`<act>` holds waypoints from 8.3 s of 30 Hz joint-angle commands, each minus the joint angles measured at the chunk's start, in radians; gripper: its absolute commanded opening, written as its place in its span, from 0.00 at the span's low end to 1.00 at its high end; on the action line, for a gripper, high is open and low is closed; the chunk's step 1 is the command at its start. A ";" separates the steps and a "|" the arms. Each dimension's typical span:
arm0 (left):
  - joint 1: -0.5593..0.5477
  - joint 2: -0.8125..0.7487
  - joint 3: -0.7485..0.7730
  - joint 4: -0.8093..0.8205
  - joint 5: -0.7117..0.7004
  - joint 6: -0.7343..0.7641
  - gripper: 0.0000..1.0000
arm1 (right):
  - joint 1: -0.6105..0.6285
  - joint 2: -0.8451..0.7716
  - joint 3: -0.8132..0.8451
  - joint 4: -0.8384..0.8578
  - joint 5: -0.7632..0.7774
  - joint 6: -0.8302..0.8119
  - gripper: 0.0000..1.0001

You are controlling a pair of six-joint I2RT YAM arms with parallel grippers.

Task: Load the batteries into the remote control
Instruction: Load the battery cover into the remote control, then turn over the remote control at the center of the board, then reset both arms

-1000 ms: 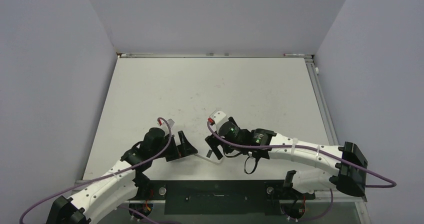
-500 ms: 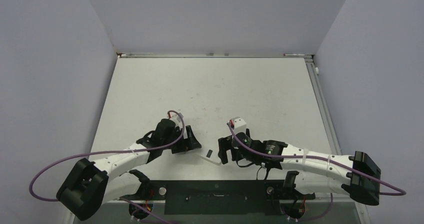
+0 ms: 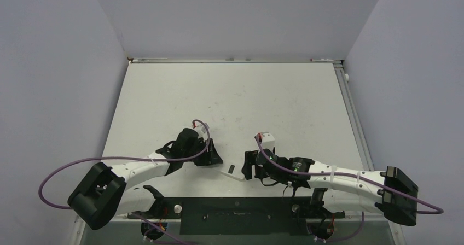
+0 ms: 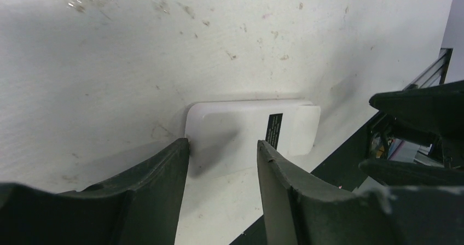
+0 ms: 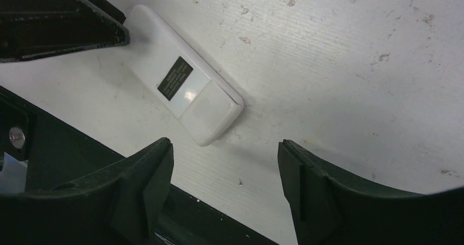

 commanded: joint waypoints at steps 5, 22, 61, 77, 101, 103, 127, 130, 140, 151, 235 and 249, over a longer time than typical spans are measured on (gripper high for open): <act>-0.117 -0.027 0.008 -0.001 -0.054 -0.015 0.41 | -0.006 0.038 0.012 0.027 0.071 0.067 0.59; -0.164 -0.124 -0.073 -0.011 -0.097 -0.059 0.38 | -0.001 0.154 0.034 0.042 0.113 0.110 0.38; -0.178 -0.006 -0.089 0.074 -0.064 -0.046 0.08 | 0.109 0.353 0.095 0.067 0.109 0.196 0.09; -0.167 -0.238 0.036 -0.321 -0.284 -0.047 0.49 | 0.016 0.186 0.297 -0.161 0.029 -0.353 0.74; -0.148 -0.669 -0.131 -0.390 -0.190 -0.299 0.61 | -0.127 0.498 0.270 -0.038 -0.443 -0.606 0.90; -0.147 -0.671 -0.133 -0.390 -0.186 -0.300 0.61 | -0.111 0.515 0.263 -0.037 -0.447 -0.600 0.90; -0.138 -0.715 -0.187 -0.366 -0.167 -0.333 0.63 | 0.117 0.550 0.247 -0.103 -0.051 -0.297 0.09; -0.135 -0.722 -0.193 -0.336 -0.143 -0.342 0.70 | 0.095 0.445 0.222 -0.078 -0.052 -0.259 0.09; -0.115 -0.754 -0.340 0.177 0.034 -0.470 0.94 | -0.018 -0.003 -0.012 0.267 -0.278 -0.024 0.08; -0.101 -0.659 -0.345 0.506 0.121 -0.551 0.96 | -0.017 -0.092 -0.111 0.620 -0.480 0.102 0.09; -0.148 0.153 0.562 -0.488 -0.236 -0.046 0.96 | 0.032 -0.201 0.265 -0.468 0.518 0.048 0.96; -0.142 -0.360 0.493 -0.547 -0.245 0.057 0.96 | 0.035 -0.231 0.379 -0.555 0.583 -0.002 0.98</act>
